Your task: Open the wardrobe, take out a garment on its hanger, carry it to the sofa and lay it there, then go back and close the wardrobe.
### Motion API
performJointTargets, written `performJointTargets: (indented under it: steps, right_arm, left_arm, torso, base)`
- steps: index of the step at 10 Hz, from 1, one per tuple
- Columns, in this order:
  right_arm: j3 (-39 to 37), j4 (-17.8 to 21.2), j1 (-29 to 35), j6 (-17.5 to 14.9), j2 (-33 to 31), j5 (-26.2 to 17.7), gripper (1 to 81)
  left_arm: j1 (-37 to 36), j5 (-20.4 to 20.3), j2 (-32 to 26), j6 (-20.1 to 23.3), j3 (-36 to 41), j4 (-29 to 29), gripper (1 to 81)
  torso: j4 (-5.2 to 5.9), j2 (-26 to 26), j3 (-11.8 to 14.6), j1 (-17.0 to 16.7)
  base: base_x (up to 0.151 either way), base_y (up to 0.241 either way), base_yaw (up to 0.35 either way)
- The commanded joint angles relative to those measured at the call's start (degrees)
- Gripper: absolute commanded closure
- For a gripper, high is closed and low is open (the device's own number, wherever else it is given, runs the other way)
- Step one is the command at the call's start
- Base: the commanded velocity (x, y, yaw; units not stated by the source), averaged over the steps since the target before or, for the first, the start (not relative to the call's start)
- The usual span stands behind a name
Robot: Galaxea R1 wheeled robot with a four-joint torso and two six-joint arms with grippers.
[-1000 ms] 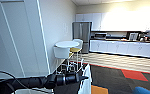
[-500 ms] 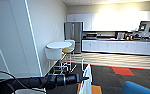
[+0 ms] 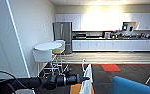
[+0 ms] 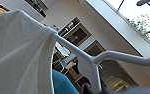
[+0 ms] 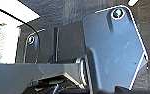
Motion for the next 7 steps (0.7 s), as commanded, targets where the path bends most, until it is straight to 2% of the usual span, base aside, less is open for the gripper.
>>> performJointTargets:
  steps: [1,7]
  right_arm:
    - [0.0,0.3,2.6,-0.2,0.3,-2.1,1.0]
    - [0.0,0.3,2.8,-0.3,0.5,-2.3,1.0]
  left_arm:
    - [-9.1,-2.3,-0.3,0.8,2.1,1.8,81.1]
    - [-9.1,-1.0,-0.7,0.8,3.1,1.8,81.1]
  torso:
    - [0.00,0.0,0.0,0.0]
    - [0.00,0.0,0.0,0.0]
  base:
    - [0.000,0.000,-0.280]
    - [0.000,0.000,-0.280]
